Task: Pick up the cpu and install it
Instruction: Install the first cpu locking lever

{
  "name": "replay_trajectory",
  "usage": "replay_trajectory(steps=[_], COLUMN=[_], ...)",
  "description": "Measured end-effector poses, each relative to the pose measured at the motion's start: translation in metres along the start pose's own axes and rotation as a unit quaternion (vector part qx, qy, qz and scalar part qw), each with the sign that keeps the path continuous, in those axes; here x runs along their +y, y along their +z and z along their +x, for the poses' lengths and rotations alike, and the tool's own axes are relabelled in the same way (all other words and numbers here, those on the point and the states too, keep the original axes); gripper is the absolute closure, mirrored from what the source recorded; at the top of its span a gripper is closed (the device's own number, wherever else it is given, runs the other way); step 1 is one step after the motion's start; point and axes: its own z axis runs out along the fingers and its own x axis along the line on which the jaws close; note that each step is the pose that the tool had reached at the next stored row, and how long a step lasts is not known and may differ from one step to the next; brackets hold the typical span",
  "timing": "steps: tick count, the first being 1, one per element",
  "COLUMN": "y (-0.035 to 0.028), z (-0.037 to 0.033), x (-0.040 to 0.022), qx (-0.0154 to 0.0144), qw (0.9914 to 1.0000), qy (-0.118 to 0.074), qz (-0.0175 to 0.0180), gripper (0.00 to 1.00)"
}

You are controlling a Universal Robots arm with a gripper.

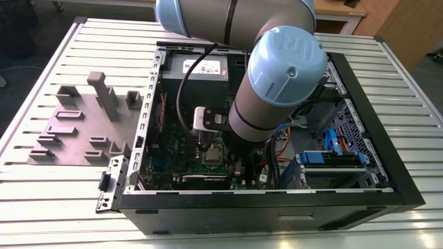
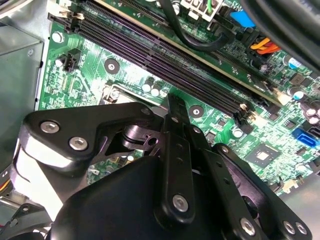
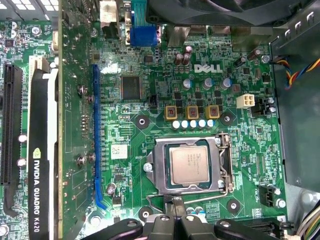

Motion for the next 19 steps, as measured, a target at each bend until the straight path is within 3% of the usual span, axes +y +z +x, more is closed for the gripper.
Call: replay_trajectory(steps=[14, 19], y=[0.0007, 0.0021], z=[0.0, 0.0002], x=[-0.0017, -0.0019], qx=[0.0, -0.0014], qw=[1.0, 1.0], qy=[0.0, 0.0], qz=[0.0, -0.0001], gripper=[0.89, 0.89])
